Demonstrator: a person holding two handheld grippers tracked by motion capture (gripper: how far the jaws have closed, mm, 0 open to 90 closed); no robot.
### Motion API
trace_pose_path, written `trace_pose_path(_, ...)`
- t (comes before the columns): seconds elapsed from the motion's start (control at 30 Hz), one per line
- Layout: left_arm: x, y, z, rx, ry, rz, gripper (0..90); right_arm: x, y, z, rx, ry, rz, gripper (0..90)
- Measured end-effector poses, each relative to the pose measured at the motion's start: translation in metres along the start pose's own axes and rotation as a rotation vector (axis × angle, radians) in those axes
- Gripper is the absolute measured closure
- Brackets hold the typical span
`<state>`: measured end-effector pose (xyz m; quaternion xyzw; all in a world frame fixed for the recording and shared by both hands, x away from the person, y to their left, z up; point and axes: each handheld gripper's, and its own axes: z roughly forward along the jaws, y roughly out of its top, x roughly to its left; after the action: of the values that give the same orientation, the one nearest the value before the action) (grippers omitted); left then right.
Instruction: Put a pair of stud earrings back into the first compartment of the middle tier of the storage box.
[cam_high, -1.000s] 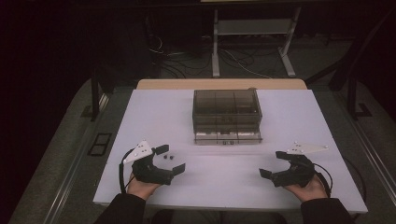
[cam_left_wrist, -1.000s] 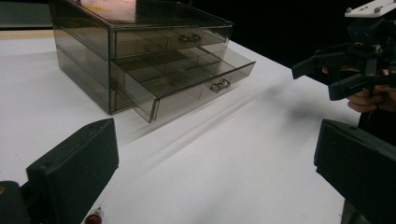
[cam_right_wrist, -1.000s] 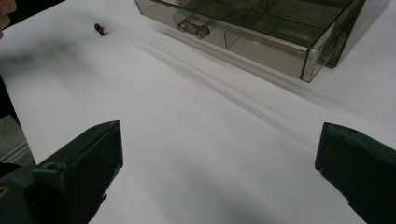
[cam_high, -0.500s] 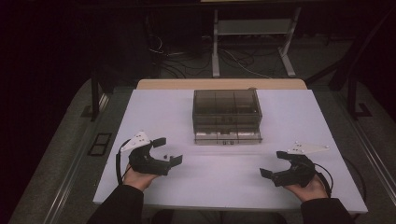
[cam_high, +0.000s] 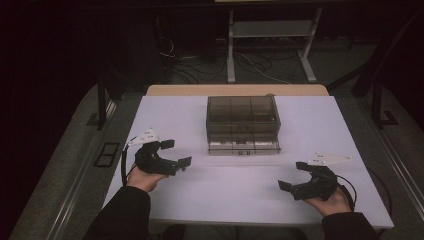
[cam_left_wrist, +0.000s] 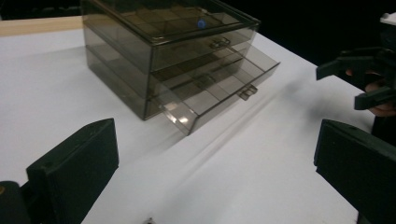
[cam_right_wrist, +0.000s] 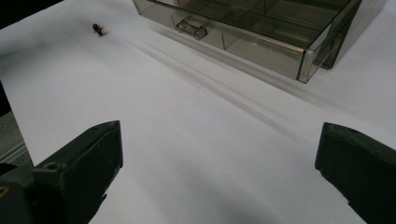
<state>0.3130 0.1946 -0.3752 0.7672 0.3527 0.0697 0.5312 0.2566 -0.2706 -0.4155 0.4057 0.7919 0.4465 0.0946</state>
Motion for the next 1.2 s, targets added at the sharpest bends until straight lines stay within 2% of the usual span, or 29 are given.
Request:
trace_pose_path(0.1, 0.007, 0.0, 0.002, 0.012, 0.018, -0.019, 0.0, 0.0, 0.0, 0.0, 0.001, 0.0, -0.001, 0.4)
trace_pose_path(0.37, 0.018, -0.002, 0.01, 0.045, 0.048, -0.033, 0.0, 0.0, 0.0, -0.001, -0.009, -0.007, -0.004, 0.4)
trace_pose_path(0.6, 0.029, -0.006, 0.019, 0.12, 0.073, -0.034, 0.0, 0.0, 0.0, 0.0, -0.001, -0.005, -0.006, 0.4)
trace_pose_path(0.8, 0.032, -0.01, 0.028, 0.188, 0.087, -0.027, 0.0, 0.0, 0.0, 0.001, 0.002, -0.004, -0.009, 0.4)
trace_pose_path(0.83, 0.033, -0.011, 0.031, 0.214, 0.099, -0.03, 0.0, 0.001, 0.0, 0.001, 0.004, -0.003, -0.01, 0.4)
trace_pose_path(0.9, 0.034, -0.011, 0.032, 0.228, 0.104, -0.039, 0.0, 0.001, 0.0, 0.001, 0.004, -0.002, -0.011, 0.4)
trace_pose_path(1.17, 0.041, -0.016, 0.035, 0.311, 0.128, -0.071, 10.2, 0.001, 0.0, 0.002, 0.009, 0.001, -0.012, 0.4)
trace_pose_path(1.2, 0.041, -0.017, 0.035, 0.306, 0.13, -0.081, 13.1, 0.001, 0.0, 0.002, 0.01, 0.002, -0.012, 0.4)
